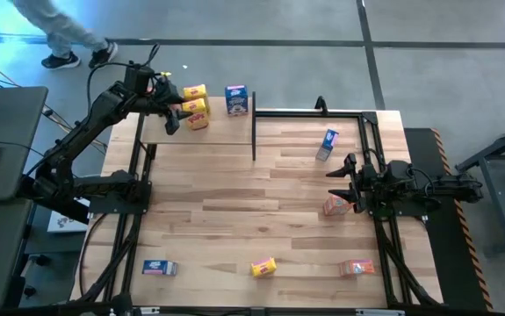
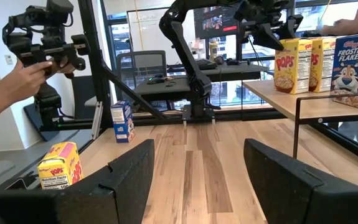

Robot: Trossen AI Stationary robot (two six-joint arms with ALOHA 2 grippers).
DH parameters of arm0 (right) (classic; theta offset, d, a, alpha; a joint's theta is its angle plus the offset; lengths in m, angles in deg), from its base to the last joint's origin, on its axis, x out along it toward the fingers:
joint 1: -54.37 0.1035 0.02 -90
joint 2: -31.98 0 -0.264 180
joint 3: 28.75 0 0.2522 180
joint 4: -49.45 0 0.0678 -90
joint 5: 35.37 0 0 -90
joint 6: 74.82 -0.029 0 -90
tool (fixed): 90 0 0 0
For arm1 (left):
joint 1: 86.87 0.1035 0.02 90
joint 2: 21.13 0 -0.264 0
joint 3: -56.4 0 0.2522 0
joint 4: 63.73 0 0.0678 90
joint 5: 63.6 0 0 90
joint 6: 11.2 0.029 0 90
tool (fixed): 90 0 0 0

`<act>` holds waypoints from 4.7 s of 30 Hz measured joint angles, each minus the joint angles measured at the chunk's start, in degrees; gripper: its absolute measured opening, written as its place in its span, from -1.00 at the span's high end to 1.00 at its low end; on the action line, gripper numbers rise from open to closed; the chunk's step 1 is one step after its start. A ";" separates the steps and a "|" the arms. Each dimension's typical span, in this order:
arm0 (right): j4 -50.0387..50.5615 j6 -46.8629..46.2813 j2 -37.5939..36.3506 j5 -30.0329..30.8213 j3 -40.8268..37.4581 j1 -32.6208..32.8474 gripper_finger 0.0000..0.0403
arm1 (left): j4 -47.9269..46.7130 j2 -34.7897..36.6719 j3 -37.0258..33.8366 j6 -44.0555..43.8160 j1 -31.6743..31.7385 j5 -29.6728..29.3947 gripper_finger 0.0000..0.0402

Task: Stack cereal on shelf
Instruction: Put the top yellow cereal box on the shelf aligned with the other yellow cereal box

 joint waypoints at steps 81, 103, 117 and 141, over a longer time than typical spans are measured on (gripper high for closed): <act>0.01 0.00 0.01 0.00 0.02 0.02 -0.19 | 6.67 10.19 0.04 -31.69 -25.71 -24.84 -0.16; 0.01 0.00 -0.01 0.00 0.02 0.02 -0.19 | 21.12 -5.45 0.04 -48.26 -35.83 -44.84 -0.16; -0.01 -0.01 -0.01 0.00 0.02 0.02 -0.19 | 23.71 -9.45 0.04 -51.45 -36.67 -48.83 -0.16; -0.01 0.00 -0.01 0.00 0.02 0.02 -0.19 | 16.40 -9.46 0.04 -60.00 -41.90 -62.84 -0.16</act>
